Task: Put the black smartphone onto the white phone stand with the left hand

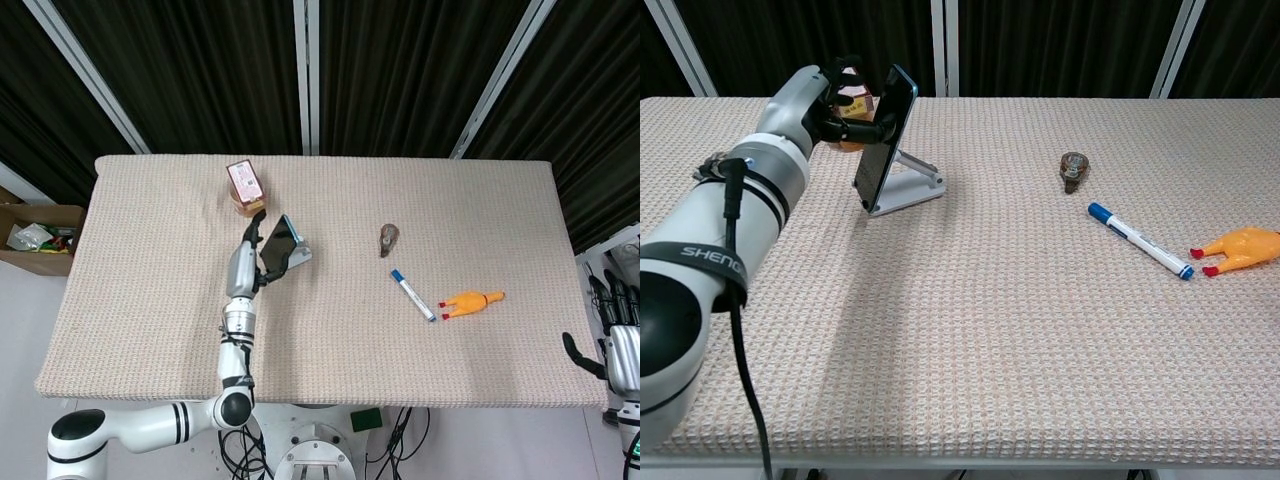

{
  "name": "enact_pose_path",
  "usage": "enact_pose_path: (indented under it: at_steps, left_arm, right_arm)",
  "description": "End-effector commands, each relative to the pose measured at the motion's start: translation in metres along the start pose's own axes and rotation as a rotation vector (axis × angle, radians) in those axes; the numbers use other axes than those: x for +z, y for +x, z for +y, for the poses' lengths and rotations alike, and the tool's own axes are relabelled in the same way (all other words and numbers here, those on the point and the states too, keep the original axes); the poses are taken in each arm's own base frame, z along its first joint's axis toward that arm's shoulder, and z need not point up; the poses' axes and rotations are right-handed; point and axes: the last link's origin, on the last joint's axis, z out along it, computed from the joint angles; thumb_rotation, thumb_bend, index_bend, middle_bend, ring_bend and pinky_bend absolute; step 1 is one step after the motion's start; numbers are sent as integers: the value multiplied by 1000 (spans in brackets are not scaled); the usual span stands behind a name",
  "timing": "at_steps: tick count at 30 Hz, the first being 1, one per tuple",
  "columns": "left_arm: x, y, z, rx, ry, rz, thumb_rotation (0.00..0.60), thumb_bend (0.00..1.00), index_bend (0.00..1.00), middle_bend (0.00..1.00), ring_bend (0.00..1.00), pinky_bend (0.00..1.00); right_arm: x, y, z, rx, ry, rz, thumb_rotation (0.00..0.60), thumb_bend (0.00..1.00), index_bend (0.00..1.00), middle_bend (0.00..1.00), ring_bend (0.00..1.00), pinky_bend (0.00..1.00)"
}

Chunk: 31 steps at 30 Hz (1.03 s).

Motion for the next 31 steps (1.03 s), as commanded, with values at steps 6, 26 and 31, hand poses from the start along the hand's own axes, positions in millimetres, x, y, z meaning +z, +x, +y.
enact_pose_path:
  at_steps: [6,26,31]
  left_arm:
    - [-11,54,-2,137,-140,63,600,321,1,30,29,202]
    - [-151,254,-99,973,-93,-46,88,160,54,45,18,198]
    - [-176,259,-108,945,-79,7,73,161,54,45,18,191]
  right_arm:
    - [0,4,2,-8,-2,10,600,325,0,0,0,0]
    - [-15,-3,30,-279,-63,-62,600,327,0,0,0,0]
    - [-22,-4,34,-283,-79,-77,600,327,0,0,0,0]
